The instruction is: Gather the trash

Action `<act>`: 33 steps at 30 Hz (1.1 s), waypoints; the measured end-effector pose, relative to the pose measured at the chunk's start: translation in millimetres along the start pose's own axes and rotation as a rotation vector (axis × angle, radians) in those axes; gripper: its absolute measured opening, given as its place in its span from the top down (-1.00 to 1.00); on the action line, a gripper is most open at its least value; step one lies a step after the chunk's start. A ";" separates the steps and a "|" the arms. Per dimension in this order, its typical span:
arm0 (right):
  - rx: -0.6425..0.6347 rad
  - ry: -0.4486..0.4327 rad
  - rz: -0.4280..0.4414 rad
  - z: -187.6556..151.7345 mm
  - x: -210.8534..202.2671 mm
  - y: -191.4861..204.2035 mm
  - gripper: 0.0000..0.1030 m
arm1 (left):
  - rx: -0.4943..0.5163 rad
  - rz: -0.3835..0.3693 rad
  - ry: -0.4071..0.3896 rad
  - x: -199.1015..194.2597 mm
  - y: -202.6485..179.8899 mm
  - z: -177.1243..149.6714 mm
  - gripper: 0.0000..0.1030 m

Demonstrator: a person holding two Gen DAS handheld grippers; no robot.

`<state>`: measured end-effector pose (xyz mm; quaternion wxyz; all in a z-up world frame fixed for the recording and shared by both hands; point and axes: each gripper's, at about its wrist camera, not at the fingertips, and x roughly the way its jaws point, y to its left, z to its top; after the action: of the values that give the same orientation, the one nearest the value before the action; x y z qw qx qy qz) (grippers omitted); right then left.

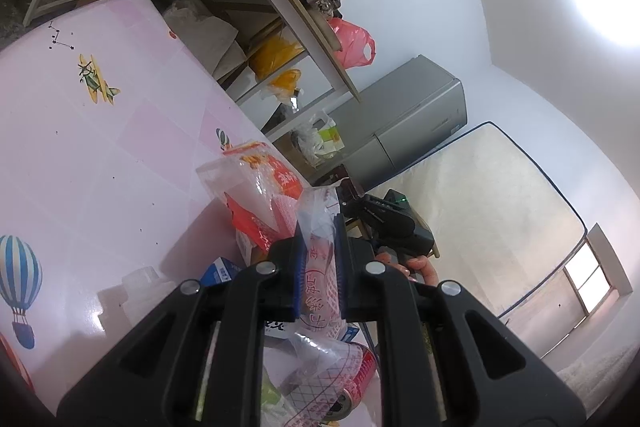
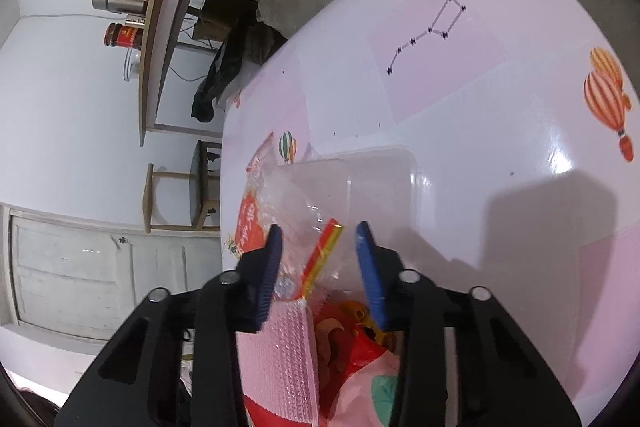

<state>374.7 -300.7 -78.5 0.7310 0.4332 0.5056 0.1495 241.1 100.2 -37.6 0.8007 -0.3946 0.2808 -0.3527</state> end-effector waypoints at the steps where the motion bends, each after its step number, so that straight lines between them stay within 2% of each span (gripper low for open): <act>1: 0.000 0.002 0.002 -0.7 0.7 -0.6 0.50 | 0.001 0.002 0.000 -0.2 -0.2 0.1 0.79; 6: -0.035 -0.018 0.027 -4.0 -4.1 4.4 0.83 | 0.003 0.009 -0.006 -1.9 0.7 -0.4 0.79; 9: -0.084 -0.050 0.024 -5.5 -9.5 14.7 0.88 | 0.000 0.011 -0.006 -1.7 2.0 0.1 0.79; 18: -0.282 -0.215 -0.055 -15.7 -46.8 58.9 0.91 | 0.002 0.012 -0.015 -3.7 1.9 2.1 0.79; 27: -0.507 -0.404 -0.236 -47.2 -95.5 111.0 0.91 | 0.014 0.009 -0.019 -6.9 -2.5 3.0 0.79; 33: -0.558 -0.484 -0.271 -70.5 -131.0 124.2 0.92 | 0.025 0.005 -0.022 -8.2 -9.7 1.4 0.79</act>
<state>282.6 -280.7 90.8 0.9318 0.1699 0.3114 0.0768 233.9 102.9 -27.4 0.8094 -0.3878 0.2685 -0.3498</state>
